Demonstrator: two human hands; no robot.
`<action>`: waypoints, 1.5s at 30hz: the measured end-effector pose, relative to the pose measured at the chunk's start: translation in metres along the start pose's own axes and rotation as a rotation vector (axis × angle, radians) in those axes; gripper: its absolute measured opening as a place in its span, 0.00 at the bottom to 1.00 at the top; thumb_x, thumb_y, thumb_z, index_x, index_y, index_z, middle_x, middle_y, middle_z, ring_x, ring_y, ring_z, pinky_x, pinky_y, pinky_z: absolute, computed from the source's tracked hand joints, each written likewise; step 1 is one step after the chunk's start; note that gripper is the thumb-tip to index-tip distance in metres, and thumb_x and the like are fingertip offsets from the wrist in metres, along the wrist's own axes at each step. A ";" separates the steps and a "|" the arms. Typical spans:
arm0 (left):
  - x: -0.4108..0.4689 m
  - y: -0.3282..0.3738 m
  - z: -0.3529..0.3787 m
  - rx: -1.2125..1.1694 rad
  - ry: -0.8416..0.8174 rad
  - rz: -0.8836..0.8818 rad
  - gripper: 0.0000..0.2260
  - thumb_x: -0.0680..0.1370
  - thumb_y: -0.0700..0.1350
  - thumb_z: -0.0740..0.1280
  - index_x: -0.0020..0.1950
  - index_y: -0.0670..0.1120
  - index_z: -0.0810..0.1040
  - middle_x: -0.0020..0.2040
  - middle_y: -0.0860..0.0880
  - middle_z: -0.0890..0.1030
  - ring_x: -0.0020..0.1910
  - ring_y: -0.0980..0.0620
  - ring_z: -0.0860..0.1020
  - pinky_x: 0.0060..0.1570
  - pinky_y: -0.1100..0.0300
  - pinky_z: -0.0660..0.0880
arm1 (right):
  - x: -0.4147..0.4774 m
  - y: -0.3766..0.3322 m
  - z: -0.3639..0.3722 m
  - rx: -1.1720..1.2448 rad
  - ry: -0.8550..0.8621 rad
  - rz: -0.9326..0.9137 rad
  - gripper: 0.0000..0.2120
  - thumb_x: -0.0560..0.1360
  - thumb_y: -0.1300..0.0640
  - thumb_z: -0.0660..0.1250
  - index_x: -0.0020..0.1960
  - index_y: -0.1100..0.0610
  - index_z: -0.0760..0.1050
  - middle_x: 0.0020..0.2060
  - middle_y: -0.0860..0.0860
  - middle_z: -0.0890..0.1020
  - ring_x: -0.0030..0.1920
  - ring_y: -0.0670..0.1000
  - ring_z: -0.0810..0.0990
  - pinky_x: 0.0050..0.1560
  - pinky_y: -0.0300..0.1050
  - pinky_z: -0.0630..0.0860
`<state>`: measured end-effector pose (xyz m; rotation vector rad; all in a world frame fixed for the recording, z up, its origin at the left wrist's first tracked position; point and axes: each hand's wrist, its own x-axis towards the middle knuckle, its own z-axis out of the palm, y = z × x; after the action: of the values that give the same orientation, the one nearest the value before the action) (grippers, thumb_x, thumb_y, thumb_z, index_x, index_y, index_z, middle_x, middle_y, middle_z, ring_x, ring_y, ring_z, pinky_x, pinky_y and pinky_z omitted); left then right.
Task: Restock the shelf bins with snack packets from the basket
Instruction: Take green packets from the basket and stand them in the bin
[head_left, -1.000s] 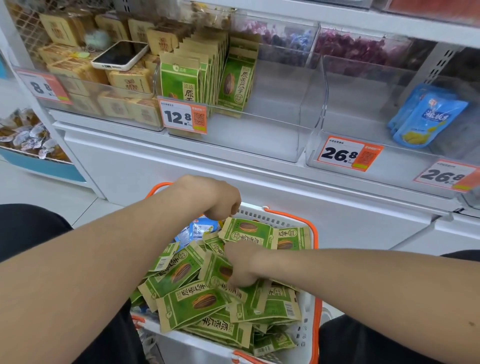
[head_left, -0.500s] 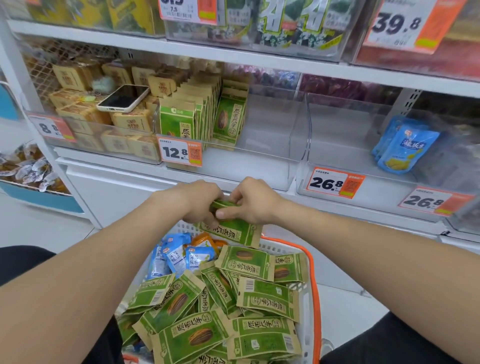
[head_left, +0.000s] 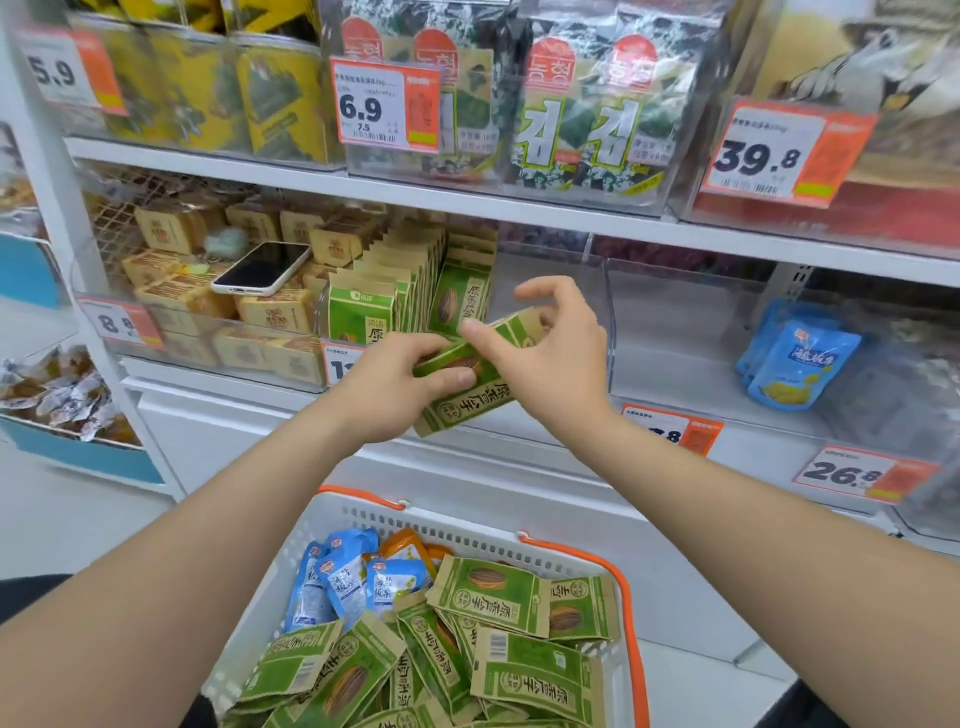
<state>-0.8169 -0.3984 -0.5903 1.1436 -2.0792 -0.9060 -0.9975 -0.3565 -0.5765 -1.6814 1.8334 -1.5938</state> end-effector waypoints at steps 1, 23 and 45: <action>0.002 0.001 0.002 -0.031 0.043 -0.012 0.05 0.82 0.50 0.70 0.54 0.50 0.84 0.46 0.51 0.87 0.49 0.50 0.84 0.54 0.47 0.81 | 0.003 -0.002 0.002 0.055 0.042 0.066 0.27 0.65 0.35 0.79 0.57 0.43 0.73 0.41 0.43 0.82 0.49 0.48 0.82 0.51 0.49 0.78; 0.051 -0.016 0.005 0.936 0.514 0.008 0.25 0.71 0.47 0.73 0.67 0.48 0.72 0.76 0.40 0.62 0.72 0.35 0.62 0.64 0.37 0.64 | 0.111 0.061 0.079 0.051 -0.164 0.472 0.15 0.77 0.54 0.73 0.58 0.56 0.71 0.56 0.55 0.81 0.56 0.57 0.81 0.59 0.55 0.81; 0.086 -0.027 0.004 1.053 0.460 -0.116 0.15 0.75 0.57 0.64 0.58 0.53 0.79 0.76 0.42 0.58 0.69 0.33 0.62 0.65 0.36 0.62 | 0.169 0.060 0.141 -0.389 -0.315 0.511 0.64 0.58 0.51 0.89 0.80 0.67 0.53 0.69 0.58 0.76 0.67 0.59 0.78 0.60 0.55 0.82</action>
<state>-0.8465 -0.4833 -0.5997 1.7604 -2.0754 0.5094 -0.9888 -0.5840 -0.5964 -1.3259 2.2481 -0.7645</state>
